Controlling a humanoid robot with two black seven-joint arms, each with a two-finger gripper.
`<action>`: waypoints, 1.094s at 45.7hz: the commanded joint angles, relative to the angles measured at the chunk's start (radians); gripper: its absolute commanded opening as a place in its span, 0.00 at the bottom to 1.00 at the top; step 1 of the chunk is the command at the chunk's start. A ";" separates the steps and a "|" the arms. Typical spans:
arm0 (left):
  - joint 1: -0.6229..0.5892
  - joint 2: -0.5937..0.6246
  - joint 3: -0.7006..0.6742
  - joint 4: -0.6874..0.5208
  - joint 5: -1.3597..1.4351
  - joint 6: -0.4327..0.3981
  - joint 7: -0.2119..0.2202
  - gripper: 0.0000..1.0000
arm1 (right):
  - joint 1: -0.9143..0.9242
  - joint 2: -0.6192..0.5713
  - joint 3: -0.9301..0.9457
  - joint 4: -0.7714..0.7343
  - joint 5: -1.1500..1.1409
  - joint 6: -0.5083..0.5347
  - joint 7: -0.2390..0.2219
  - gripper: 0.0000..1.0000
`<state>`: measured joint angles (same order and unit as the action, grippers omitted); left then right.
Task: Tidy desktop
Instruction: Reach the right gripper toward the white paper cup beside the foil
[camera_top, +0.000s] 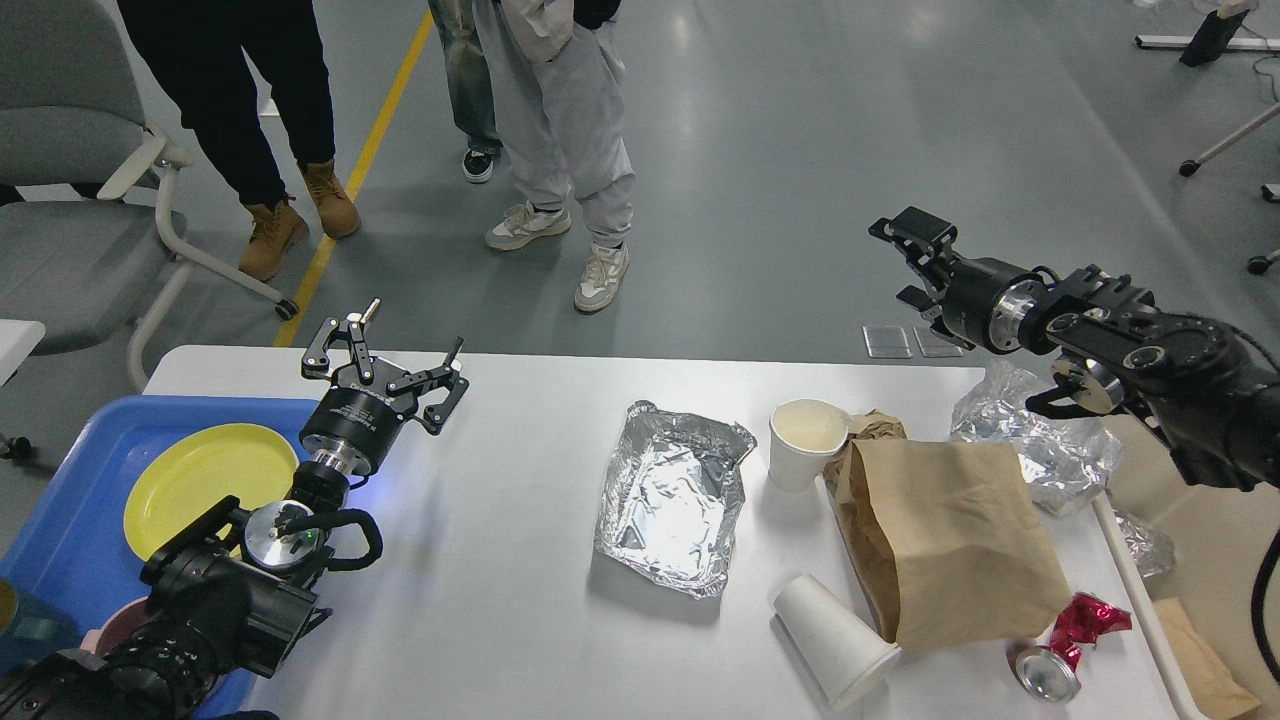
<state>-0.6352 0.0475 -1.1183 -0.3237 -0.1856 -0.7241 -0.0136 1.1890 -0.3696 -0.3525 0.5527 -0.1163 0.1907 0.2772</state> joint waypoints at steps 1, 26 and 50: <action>0.000 0.000 0.000 0.000 0.000 0.000 0.000 0.96 | 0.095 0.021 -0.227 0.022 0.015 0.062 -0.053 1.00; 0.000 0.000 0.000 0.000 0.000 0.000 0.000 0.96 | 0.325 0.155 -0.622 0.182 0.072 0.371 -0.053 1.00; 0.000 0.000 0.000 0.000 0.002 0.000 0.000 0.96 | 0.139 0.264 -0.602 0.070 0.130 0.236 -0.112 0.87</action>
<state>-0.6352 0.0475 -1.1183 -0.3237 -0.1857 -0.7241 -0.0136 1.3293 -0.1059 -0.9517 0.6243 0.0139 0.4278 0.1677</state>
